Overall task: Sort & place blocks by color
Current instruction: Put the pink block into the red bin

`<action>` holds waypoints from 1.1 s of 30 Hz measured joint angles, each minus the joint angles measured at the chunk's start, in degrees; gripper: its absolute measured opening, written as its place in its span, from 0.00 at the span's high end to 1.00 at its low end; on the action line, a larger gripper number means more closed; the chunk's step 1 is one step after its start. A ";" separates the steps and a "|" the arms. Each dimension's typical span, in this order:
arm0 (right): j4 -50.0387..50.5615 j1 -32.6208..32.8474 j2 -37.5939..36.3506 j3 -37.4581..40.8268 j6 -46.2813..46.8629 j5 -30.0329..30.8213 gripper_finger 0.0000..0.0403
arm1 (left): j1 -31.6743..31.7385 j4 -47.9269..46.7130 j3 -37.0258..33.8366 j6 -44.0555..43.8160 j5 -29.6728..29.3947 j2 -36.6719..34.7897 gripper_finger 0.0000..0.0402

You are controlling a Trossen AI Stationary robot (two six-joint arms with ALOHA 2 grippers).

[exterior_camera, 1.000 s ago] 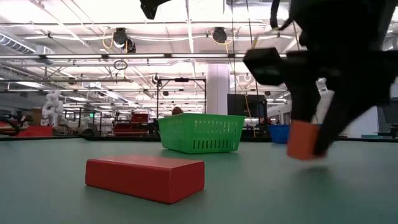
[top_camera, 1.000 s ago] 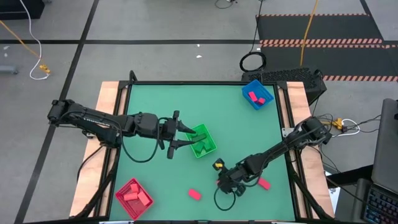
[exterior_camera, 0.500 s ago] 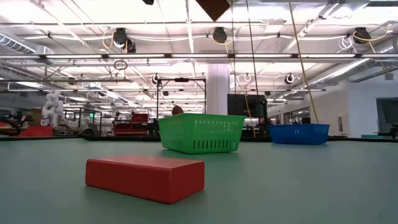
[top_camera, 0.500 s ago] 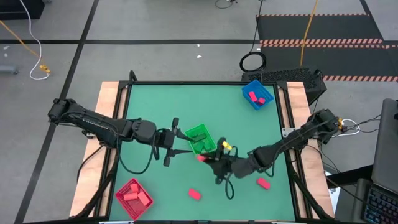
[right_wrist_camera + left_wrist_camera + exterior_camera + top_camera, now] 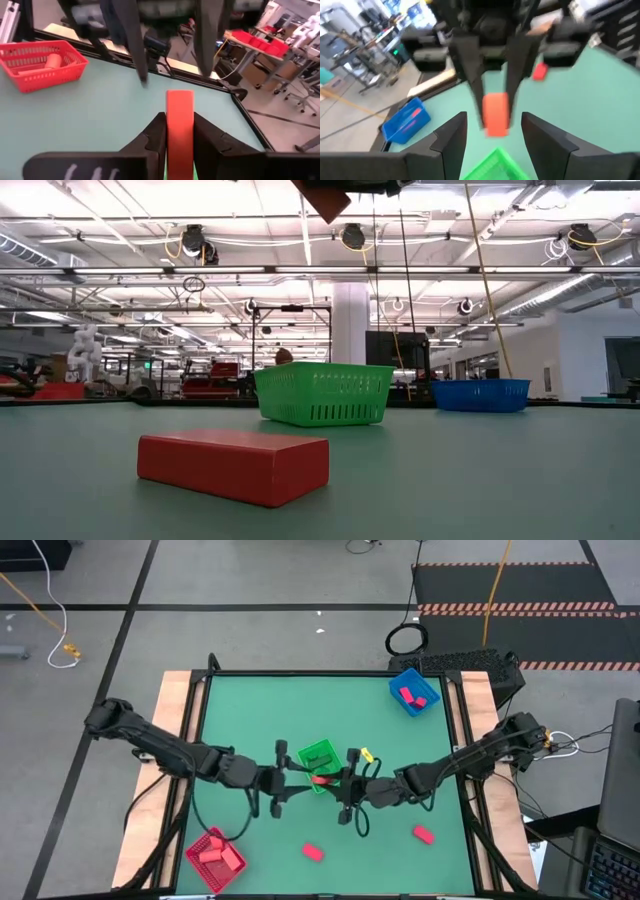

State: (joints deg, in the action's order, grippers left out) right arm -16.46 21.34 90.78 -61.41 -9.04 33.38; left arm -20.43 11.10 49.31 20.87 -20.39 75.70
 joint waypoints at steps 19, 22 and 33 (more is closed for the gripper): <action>-2.18 -0.03 0.00 0.00 -0.70 -0.63 0.87 | 0.52 1.48 -0.03 -1.99 -0.62 2.03 0.58; -2.17 -0.05 0.00 0.00 -0.69 -0.59 0.87 | 0.48 1.50 -0.03 -2.14 -0.45 2.03 0.69; -1.91 -0.33 -0.09 0.02 -0.63 -0.59 0.85 | 0.48 2.03 -0.06 -2.98 -0.49 2.01 0.88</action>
State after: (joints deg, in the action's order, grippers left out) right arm -18.37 21.02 90.70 -61.39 -9.67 32.80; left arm -19.94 13.13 49.25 17.89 -20.88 77.71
